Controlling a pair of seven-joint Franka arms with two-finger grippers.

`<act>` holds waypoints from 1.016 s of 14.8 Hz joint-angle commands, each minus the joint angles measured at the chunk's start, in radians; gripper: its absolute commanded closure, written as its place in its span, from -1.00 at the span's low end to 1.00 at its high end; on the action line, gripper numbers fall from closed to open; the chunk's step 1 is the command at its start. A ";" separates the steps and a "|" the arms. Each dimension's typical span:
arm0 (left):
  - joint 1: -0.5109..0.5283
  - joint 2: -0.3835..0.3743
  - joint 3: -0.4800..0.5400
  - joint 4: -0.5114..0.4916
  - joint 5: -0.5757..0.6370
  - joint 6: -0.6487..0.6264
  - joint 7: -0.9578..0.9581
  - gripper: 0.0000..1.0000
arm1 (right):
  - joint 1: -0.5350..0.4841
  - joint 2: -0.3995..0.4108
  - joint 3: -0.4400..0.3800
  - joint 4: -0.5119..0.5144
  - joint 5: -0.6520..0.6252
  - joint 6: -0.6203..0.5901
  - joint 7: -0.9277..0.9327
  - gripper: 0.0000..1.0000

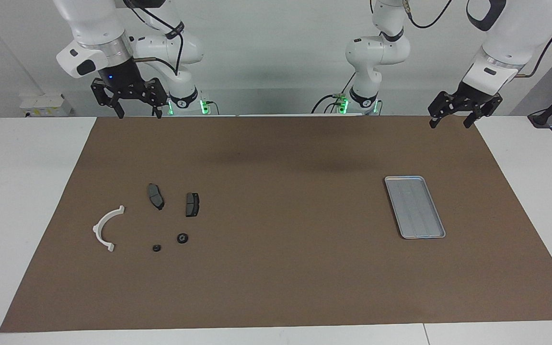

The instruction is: Pick bearing gear from pile to tray

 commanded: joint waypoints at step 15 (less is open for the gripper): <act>-0.008 -0.037 0.008 -0.037 0.005 -0.008 0.002 -1.00 | -0.006 -0.009 0.006 -0.010 -0.008 0.007 -0.031 -1.00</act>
